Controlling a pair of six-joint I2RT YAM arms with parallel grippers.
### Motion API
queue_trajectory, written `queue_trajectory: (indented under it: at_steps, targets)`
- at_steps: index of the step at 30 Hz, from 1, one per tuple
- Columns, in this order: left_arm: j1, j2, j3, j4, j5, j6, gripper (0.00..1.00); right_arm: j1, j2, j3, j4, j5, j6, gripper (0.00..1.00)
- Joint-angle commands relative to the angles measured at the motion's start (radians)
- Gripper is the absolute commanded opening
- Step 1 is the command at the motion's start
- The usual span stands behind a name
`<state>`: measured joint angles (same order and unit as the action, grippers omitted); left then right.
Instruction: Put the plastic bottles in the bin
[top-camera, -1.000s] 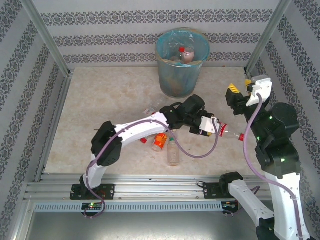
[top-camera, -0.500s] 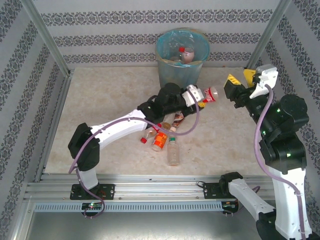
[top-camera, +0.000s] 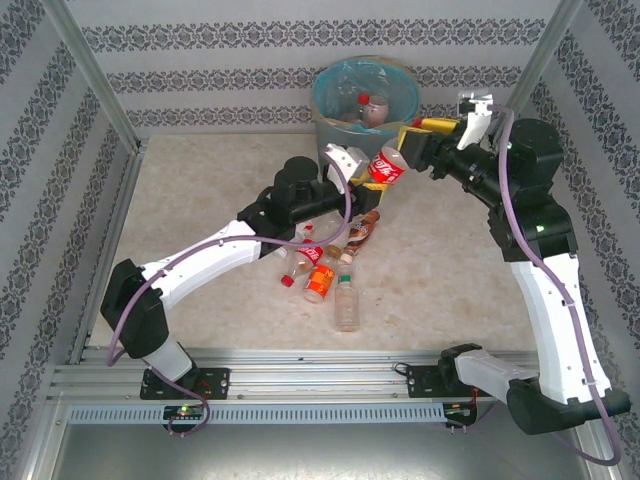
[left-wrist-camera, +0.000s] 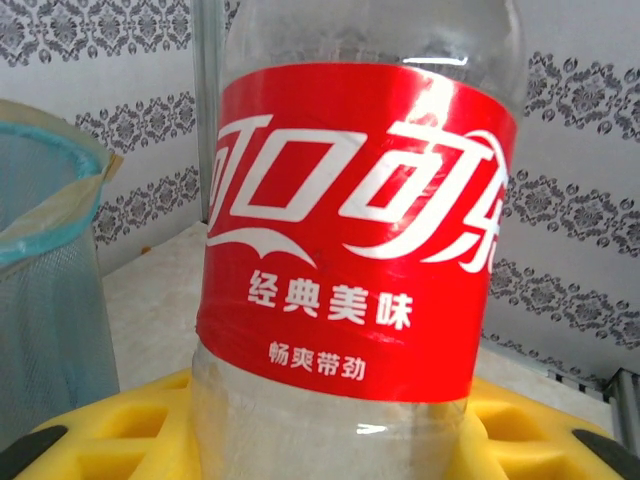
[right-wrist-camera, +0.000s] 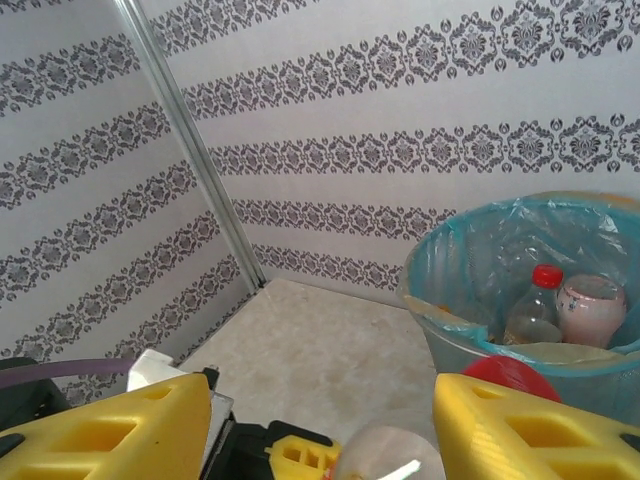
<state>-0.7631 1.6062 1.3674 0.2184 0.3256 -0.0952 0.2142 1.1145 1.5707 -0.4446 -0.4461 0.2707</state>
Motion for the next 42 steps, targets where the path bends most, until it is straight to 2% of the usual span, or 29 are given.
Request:
queue_trajectory:
  at_steps: [1, 9, 15, 21, 29, 35, 37, 40, 42]
  targets:
    - [0.027, -0.059, -0.04, 0.092, 0.035, -0.075, 0.0, 0.007, -0.012, 0.056, 0.01, 0.091, 0.048, 0.6]
    - [0.035, -0.121, -0.119, 0.113, 0.062, -0.067, 0.0, 0.008, 0.062, 0.136, -0.07, 0.133, 0.094, 0.59]
    - [0.035, -0.152, -0.157, 0.168, 0.101, -0.078, 0.0, 0.008, 0.116, 0.16, -0.115, 0.096, 0.139, 0.56]
    - [0.035, -0.159, -0.158, 0.155, 0.108, -0.087, 0.0, 0.013, 0.137, 0.148, -0.098, 0.002, 0.183, 0.5]
    - [0.034, -0.161, -0.163, 0.157, 0.105, -0.095, 0.0, 0.023, 0.148, 0.128, -0.092, -0.067, 0.203, 0.49]
    - [0.035, -0.156, -0.159, 0.165, 0.108, -0.092, 0.0, 0.023, 0.16, 0.14, -0.114, -0.071, 0.197, 0.43]
    - [0.035, -0.155, -0.157, 0.165, 0.111, -0.09, 0.0, 0.025, 0.16, 0.139, -0.117, -0.067, 0.197, 0.43]
    - [0.035, -0.154, -0.155, 0.168, 0.116, -0.09, 0.0, 0.024, 0.165, 0.146, -0.135, -0.055, 0.19, 0.51]
    - [0.034, -0.155, -0.155, 0.165, 0.118, -0.089, 0.0, 0.025, 0.166, 0.149, -0.14, -0.054, 0.187, 0.47]
